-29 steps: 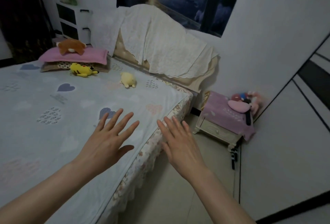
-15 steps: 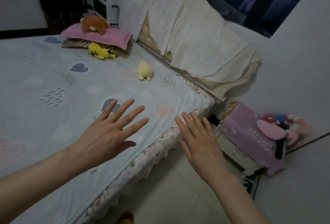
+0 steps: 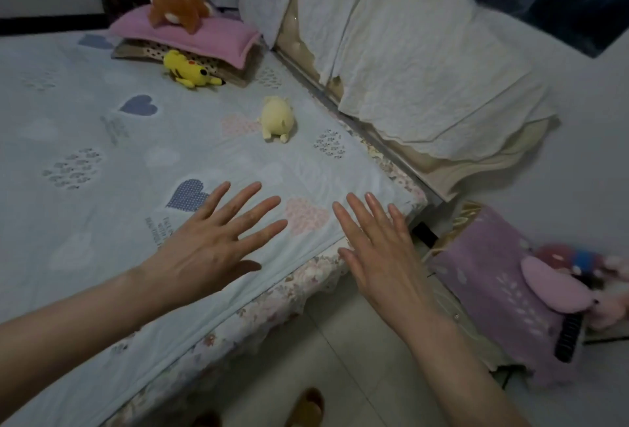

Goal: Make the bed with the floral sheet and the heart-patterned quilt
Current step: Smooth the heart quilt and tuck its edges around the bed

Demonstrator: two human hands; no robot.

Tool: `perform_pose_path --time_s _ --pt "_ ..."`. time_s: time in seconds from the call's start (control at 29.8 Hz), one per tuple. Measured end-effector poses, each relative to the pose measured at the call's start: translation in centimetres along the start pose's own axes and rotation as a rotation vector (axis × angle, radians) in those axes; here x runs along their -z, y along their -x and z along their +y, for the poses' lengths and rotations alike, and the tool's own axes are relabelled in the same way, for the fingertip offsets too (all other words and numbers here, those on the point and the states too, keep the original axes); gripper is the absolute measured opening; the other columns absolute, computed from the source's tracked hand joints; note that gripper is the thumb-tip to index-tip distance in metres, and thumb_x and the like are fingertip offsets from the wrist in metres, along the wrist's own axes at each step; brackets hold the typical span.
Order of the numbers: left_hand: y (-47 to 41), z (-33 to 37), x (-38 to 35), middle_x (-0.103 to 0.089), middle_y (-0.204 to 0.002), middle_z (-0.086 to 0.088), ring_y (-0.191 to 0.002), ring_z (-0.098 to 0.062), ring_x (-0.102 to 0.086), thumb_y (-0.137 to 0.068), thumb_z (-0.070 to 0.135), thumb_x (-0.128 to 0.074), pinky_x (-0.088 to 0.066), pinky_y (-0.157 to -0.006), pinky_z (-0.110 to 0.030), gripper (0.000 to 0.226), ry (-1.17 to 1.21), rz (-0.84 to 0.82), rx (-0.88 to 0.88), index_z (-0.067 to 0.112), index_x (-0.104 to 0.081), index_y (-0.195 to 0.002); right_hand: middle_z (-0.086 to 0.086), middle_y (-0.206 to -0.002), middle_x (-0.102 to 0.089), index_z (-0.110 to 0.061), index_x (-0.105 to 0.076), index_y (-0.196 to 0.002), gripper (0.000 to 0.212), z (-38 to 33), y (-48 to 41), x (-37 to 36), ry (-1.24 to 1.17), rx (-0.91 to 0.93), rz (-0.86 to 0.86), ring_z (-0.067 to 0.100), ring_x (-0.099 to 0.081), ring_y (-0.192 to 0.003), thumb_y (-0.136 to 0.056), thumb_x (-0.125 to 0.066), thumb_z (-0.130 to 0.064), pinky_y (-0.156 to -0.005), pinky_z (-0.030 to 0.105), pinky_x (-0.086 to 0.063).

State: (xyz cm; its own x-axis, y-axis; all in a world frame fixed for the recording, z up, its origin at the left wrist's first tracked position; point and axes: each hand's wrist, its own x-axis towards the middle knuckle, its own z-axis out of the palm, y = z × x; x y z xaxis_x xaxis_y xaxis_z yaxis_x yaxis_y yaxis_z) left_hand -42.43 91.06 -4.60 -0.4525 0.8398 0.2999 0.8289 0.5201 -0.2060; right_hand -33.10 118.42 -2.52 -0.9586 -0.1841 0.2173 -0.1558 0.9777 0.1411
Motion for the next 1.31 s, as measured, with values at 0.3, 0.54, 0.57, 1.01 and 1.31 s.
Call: perform_pose_path --time_s 0.3,0.54,0.57,1.01,1.31 --pt "-8.8 2.1 -4.4 -0.023 -0.161 -0.011 -0.150 -0.037 -0.012 -0.088 0.049 -0.059 -0.019 -0.118 -0.060 0.073 0.013 -0.097 0.173 0.023 -0.034 -0.152 0.006 -0.160 -0.026 -0.019 -0.024 -0.156 0.060 9.8 -6.5 -5.8 -0.029 0.172 -0.079 0.026 -0.019 -0.149 -0.099 -0.027 -0.041 -0.120 0.048 -0.016" --pt "-8.5 -1.2 -9.5 -0.018 -0.163 -0.009 -0.151 -0.035 -0.006 -0.092 0.050 -0.054 -0.012 -0.120 -0.058 0.072 0.019 -0.214 0.285 0.023 -0.028 -0.154 0.010 -0.158 -0.030 -0.017 -0.025 -0.154 0.061 10.8 -13.5 -11.8 -0.109 0.321 -0.103 0.031 -0.025 -0.147 -0.098 -0.029 -0.041 -0.118 0.050 -0.018" --pt "-8.3 -1.7 -10.5 -0.018 -0.163 -0.009 -0.151 -0.035 -0.006 -0.093 0.049 -0.054 -0.012 -0.120 -0.058 0.072 0.018 -0.223 0.305 0.023 -0.029 -0.154 0.011 -0.158 -0.031 -0.017 -0.025 -0.154 0.061 10.8 -14.4 -12.7 -0.120 0.337 -0.111 0.031 -0.026 -0.146 -0.098 -0.030 -0.041 -0.118 0.050 -0.019" --pt "-4.1 1.3 -28.5 -0.049 -0.143 -0.017 -0.138 -0.038 -0.039 -0.087 0.042 -0.067 -0.034 -0.113 -0.051 0.061 0.221 -0.399 0.439 0.015 -0.052 -0.139 0.015 -0.148 -0.046 -0.015 -0.048 -0.143 0.082 7.7 -16.3 -32.8 -0.285 0.658 -0.350 0.034 -0.044 -0.136 -0.071 -0.086 -0.014 -0.113 0.045 -0.031" --pt "2.4 7.6 -44.0 -0.065 -0.094 -0.012 -0.069 -0.030 -0.062 -0.067 0.030 -0.086 -0.051 -0.047 -0.033 0.046 0.463 -0.706 0.684 0.008 -0.063 -0.101 0.008 -0.091 -0.062 -0.011 -0.069 -0.092 0.048 3.8 -12.0 -49.3 -0.363 0.718 -0.563 0.027 -0.060 -0.075 -0.048 -0.085 0.001 -0.062 0.032 -0.046"
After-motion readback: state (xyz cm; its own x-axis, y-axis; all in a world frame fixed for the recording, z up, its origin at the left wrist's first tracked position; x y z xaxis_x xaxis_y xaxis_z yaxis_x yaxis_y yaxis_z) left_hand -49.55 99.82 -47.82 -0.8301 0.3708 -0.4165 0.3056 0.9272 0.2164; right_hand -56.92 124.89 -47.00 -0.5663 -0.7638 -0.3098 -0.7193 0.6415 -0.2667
